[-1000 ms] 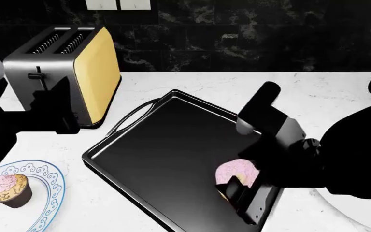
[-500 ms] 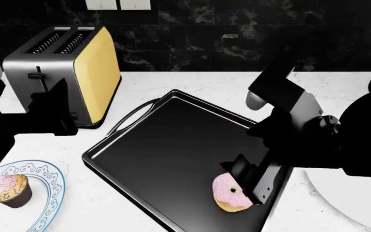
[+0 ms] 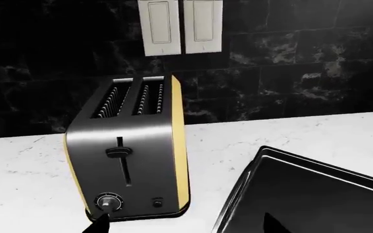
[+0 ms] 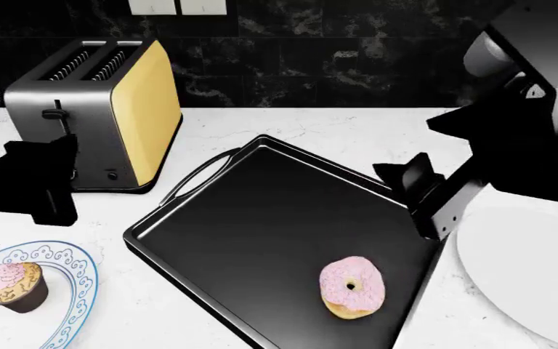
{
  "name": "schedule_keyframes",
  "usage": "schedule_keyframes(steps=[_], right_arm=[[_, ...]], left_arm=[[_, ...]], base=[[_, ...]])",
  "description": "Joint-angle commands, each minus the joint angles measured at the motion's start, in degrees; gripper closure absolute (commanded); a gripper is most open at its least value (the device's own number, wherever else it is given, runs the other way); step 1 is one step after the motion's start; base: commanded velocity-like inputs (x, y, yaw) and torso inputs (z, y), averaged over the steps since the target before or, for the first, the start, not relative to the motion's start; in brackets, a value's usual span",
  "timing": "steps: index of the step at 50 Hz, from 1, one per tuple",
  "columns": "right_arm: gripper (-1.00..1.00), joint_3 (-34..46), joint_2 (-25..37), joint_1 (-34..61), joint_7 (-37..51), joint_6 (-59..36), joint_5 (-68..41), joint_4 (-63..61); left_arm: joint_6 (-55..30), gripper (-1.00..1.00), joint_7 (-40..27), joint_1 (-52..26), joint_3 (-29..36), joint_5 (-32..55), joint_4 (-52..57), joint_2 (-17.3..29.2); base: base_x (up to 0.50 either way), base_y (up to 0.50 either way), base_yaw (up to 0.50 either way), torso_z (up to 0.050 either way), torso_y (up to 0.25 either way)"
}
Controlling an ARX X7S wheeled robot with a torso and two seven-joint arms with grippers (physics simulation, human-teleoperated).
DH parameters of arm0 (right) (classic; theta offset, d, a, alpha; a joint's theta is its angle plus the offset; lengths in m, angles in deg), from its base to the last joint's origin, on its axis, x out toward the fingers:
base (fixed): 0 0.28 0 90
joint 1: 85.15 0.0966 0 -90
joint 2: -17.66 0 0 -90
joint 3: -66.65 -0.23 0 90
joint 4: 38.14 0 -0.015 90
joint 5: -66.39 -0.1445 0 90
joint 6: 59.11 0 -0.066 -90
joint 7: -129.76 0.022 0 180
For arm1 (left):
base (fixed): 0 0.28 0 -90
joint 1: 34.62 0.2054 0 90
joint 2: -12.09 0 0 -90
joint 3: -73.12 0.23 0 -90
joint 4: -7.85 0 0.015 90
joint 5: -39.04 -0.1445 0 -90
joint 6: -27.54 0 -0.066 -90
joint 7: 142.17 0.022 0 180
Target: Move the dessert items from the plate to the tray.
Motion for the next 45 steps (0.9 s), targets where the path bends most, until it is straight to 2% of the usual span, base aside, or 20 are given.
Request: schedule_keyframes(steps=[1, 10, 17, 25, 34, 45], right_arm=[[-1.0, -1.1, 2.8, -0.4, 0.7, 1.7, 0.0, -0.8], [-1.0, -1.2, 3.5, -2.2, -0.5, 2.9, 1.3, -1.2], [-1.0, -1.0, 3.8, -3.8, -1.4, 3.7, 2.5, -1.4], [-1.0, -0.7, 3.8, -5.7, -2.4, 5.1, 3.8, -1.2], [-1.0, -0.8, 4.1, -6.4, -3.1, 5.5, 4.5, -1.1], [-1.0, -1.3, 4.5, -7.0, -3.5, 6.4, 4.7, -1.8]], left_arm=[[-6.4, -1.0, -11.9, -21.1, 16.9, 22.0, -9.7, 4.1], [-9.5, -1.0, -16.3, -30.1, 27.9, 31.3, -15.7, 4.0], [-11.8, -1.0, -15.4, -33.6, 34.6, 32.6, -18.2, 5.1], [-17.3, -1.0, -16.1, -39.4, 44.6, 38.1, -24.3, 5.3], [-17.8, -1.0, -15.4, -45.2, 56.0, 44.6, -25.2, 6.0], [-20.7, -1.0, -14.2, -52.4, 65.7, 44.3, -28.0, 6.2]], base=[[0.0, 0.0, 0.0, 0.0, 0.0], [0.0, 0.0, 0.0, 0.0, 0.0], [0.0, 0.0, 0.0, 0.0, 0.0], [0.0, 0.0, 0.0, 0.0, 0.0], [0.0, 0.0, 0.0, 0.0, 0.0], [0.0, 0.0, 0.0, 0.0, 0.0]])
